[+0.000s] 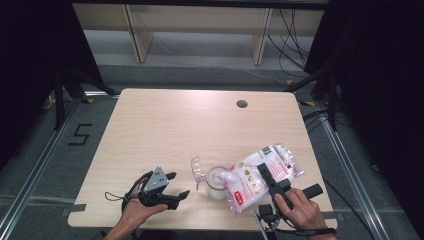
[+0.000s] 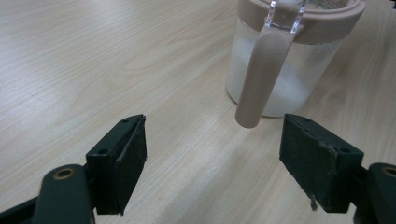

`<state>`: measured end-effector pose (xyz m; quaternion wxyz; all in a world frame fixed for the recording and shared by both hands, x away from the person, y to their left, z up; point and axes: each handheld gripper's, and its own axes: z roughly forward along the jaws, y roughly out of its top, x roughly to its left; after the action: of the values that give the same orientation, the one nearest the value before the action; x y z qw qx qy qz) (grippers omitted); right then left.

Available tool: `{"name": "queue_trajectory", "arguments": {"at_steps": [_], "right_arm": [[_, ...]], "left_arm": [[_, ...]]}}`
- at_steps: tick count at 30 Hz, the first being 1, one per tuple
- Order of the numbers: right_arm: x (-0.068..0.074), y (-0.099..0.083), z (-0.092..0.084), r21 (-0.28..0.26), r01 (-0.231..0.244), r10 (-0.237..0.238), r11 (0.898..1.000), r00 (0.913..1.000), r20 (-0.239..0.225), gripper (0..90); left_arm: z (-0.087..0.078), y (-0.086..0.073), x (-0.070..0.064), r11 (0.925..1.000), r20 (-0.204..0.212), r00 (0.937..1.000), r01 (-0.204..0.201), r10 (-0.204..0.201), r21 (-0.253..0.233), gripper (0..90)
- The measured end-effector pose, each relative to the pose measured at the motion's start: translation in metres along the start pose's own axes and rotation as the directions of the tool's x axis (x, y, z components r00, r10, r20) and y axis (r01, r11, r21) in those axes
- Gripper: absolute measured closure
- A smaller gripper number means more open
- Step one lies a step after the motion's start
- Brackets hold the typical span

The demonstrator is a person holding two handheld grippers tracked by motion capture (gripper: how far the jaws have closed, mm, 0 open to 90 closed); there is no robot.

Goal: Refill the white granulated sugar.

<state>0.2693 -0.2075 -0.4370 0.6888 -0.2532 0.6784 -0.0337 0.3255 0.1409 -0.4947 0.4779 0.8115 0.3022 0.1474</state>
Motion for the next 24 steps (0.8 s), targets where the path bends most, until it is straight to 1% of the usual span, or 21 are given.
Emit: {"name": "queue_trajectory", "arguments": {"at_steps": [1,2,3,4,6,8,9,10,12,13,14,15,17,19,24], "right_arm": [[0.0016,-0.0003,0.0001,0.003,-0.017,0.018,1.0,0.9998,-0.005,78.8],[0.0016,-0.0003,0.0001,0.003,-0.017,0.018,1.0,0.9998,-0.005,78.8],[-0.0001,-0.0001,-0.0001,-0.001,0.0,0.0,1.0,1.0,0.002,78.8],[-0.0001,0.0,-0.0001,-0.001,-0.001,0.001,1.0,1.0,0.002,78.9],[0.0,0.0,-0.0001,-0.001,-0.003,0.003,1.0,1.0,0.002,78.9],[0.0002,0.0,0.0,-0.003,-0.002,0.002,1.0,1.0,0.0,78.9],[0.0002,0.0,0.0001,-0.003,-0.001,0.001,1.0,1.0,0.0,79.0],[0.0001,0.0,0.0,-0.003,-0.003,0.003,1.0,1.0,0.001,79.0],[-0.0008,0.0,0.0001,-0.011,0.007,-0.006,1.0,0.9999,0.011,79.0],[-0.0008,0.0,0.0001,-0.011,0.007,-0.006,1.0,0.9999,0.011,79.0],[-0.0002,0.0,-0.0002,-0.003,-0.003,0.004,1.0,1.0,0.003,79.1],[-0.0002,-0.0001,-0.0003,-0.003,-0.004,0.004,1.0,1.0,0.004,79.1],[-0.0004,-0.0002,-0.0004,-0.005,-0.004,0.004,1.0,1.0,0.005,79.2],[-0.0004,-0.0002,-0.0004,-0.005,-0.004,0.004,1.0,1.0,0.005,79.3],[-0.0003,-0.0003,-0.0005,-0.005,-0.005,0.005,1.0,1.0,0.007,79.4]], "left_arm": [[0.0,0.0,0.0,1.0,0.0,1.0,0.0,0.0,0.0,22.9],[-0.0001,0.0,-0.0001,1.0,-0.002,1.0,0.001,-0.001,0.001,22.9],[0.0,0.0,-0.0001,1.0,0.003,1.0,0.002,-0.002,0.002,22.9],[0.0,0.0001,0.0002,1.0,0.002,1.0,-0.003,0.003,0.001,22.9],[0.0004,-0.0004,-0.0004,0.9999,0.003,0.9999,0.014,-0.014,-0.004,22.9],[0.0003,-0.0001,0.0002,1.0,0.002,1.0,-0.001,0.001,-0.006,22.9],[0.0002,-0.0002,-0.0004,1.0,0.0,1.0,0.01,-0.01,-0.002,22.9],[0.0,0.0,0.0002,1.0,0.001,1.0,-0.001,0.001,0.001,22.9],[0.0001,0.0,0.0001,1.0,0.001,1.0,0.0,0.0,0.0,22.9],[0.0001,0.0,0.0001,1.0,0.001,1.0,0.0,0.0,0.0,22.9],[0.0,0.0,0.0001,1.0,0.001,1.0,0.0,0.0,0.0,22.9],[0.0001,-0.0002,-0.0002,1.0,0.001,1.0,0.009,-0.009,0.0,22.8],[0.0003,-0.0002,-0.0005,0.9999,0.001,0.9999,0.013,-0.013,0.0,22.9],[0.0002,-0.0002,0.0,1.0,0.0,1.0,0.001,-0.001,-0.006,22.9],[0.0,-0.0001,0.0002,1.0,-0.001,1.0,-0.001,0.001,-0.006,22.9]]}}
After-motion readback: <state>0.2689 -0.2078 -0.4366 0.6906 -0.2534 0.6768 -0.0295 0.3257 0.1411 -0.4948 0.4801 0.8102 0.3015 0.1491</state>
